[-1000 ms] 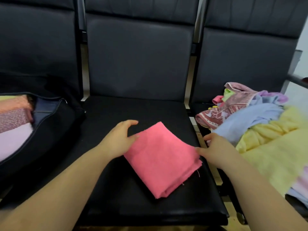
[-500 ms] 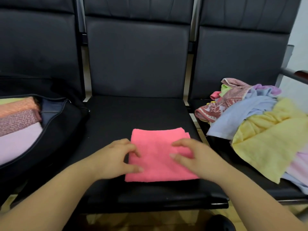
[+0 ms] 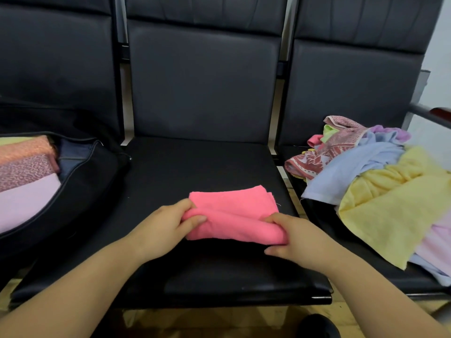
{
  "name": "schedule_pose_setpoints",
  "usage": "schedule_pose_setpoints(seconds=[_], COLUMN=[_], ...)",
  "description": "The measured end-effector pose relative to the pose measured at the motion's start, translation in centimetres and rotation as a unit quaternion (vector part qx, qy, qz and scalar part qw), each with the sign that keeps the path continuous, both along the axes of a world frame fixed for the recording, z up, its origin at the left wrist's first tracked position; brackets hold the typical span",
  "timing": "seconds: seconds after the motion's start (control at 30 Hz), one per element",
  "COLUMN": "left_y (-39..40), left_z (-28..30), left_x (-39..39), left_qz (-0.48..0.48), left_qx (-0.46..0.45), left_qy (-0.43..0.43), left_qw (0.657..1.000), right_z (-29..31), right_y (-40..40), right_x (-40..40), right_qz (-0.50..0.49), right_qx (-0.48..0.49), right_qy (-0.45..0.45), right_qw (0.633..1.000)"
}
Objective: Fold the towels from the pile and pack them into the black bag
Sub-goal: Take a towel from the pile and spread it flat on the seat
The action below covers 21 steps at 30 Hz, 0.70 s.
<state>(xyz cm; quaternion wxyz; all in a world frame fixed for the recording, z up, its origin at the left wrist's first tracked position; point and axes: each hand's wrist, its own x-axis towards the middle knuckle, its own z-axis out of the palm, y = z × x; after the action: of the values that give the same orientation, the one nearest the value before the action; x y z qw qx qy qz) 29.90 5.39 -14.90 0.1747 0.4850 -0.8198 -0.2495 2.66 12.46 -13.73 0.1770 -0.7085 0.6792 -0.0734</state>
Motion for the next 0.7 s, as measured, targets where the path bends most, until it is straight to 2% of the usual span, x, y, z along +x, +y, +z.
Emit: schedule_pose_setpoints(seconds=[0.17, 0.33, 0.43, 0.6, 0.7], left_y=[-1.9, -4.2, -5.1, -5.4, -5.6], left_z=[0.4, -0.1, -0.8, -1.8, -1.9], left_x=[-0.5, -1.2, -1.8, -2.1, -2.1], left_qz=[0.061, 0.13, 0.158, 0.171, 0.161], left_qx=[0.042, 0.031, 0.049, 0.059, 0.086], left_qy=[0.046, 0.062, 0.061, -0.079, -0.096], left_qw=[0.996, 0.989, 0.984, 0.98, 0.979], right_z=[0.7, 0.5, -0.3, -1.0, -0.6], right_y=[-1.9, -3.9, -5.1, -6.5, -6.9], right_x=[-0.9, -0.4, 0.0, 0.5, 0.8], right_qz=[-0.042, -0.103, -0.149, -0.225, -0.23], right_qx=[-0.031, -0.045, -0.038, -0.005, 0.024], right_qy=[-0.074, -0.157, -0.156, -0.149, -0.131], right_qw=[0.996, 0.981, 0.976, 0.963, 0.964])
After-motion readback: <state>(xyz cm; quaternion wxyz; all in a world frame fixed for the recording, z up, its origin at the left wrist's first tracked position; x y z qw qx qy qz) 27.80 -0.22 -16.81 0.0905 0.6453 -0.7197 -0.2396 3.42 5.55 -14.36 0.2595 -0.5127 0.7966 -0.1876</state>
